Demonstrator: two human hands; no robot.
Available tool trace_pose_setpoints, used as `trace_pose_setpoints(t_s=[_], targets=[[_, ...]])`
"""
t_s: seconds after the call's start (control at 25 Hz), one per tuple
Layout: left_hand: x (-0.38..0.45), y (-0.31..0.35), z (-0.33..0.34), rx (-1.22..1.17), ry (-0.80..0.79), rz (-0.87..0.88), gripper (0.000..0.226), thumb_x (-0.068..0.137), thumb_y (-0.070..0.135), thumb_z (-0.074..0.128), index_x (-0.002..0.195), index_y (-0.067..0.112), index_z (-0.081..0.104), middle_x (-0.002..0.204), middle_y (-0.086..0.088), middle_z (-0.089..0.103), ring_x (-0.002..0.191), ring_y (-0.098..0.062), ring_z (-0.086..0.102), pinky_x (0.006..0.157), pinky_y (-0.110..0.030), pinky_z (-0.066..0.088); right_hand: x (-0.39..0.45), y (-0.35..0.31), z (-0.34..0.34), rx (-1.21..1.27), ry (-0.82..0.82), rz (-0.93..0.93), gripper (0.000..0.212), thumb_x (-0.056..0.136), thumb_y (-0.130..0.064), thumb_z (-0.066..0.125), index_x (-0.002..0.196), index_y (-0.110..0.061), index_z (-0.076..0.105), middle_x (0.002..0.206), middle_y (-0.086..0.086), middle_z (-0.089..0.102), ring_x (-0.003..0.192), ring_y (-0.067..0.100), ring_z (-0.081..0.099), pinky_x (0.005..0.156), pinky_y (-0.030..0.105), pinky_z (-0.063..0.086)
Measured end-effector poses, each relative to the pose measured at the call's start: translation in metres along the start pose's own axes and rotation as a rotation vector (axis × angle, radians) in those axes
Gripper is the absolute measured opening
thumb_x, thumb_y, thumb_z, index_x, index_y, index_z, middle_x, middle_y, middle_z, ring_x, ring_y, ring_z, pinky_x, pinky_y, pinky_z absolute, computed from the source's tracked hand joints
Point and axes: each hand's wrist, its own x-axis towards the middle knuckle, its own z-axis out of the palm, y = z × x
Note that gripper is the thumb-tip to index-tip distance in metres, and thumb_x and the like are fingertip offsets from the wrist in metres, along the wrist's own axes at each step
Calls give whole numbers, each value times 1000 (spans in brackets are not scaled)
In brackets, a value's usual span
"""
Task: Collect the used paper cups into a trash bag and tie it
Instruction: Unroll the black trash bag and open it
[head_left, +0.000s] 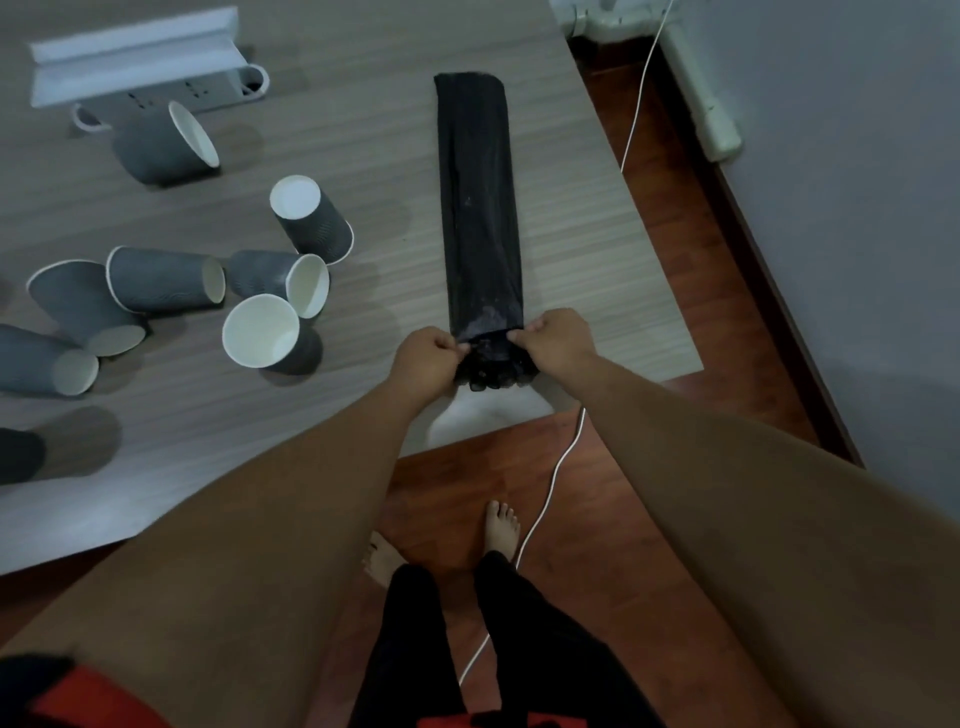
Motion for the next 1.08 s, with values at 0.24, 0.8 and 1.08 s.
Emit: trace_pose_setpoints(t_s=[0.24,0.8,1.08], targets=[[-7,53,-28,-565,-13,-120,15,99,-5,46,108,6,49,86,-16,63,48,-11,63,54,-29,60,2,-38,-25,439,-26,3,16,78,-18,79,77,-14,63,84,12,69,79,29,68,79,43,59],[-37,98,-105,32,-207,120,22,82,14,79,100,4,74,64,4,65,56,-3,58,54,-20,53,-24,-85,-119,591,-296,-157,45,76,-47,76,101,-11,74,105,15,72,95,27,71,85,37,59],[-40,120,-83,-700,4,-178,25,101,0,41,86,5,60,86,-12,61,72,-21,59,72,-37,55,-29,-80,-130,-74,-312,-205,30,71,-29,86,86,-4,78,73,16,70,63,24,62,62,30,50]])
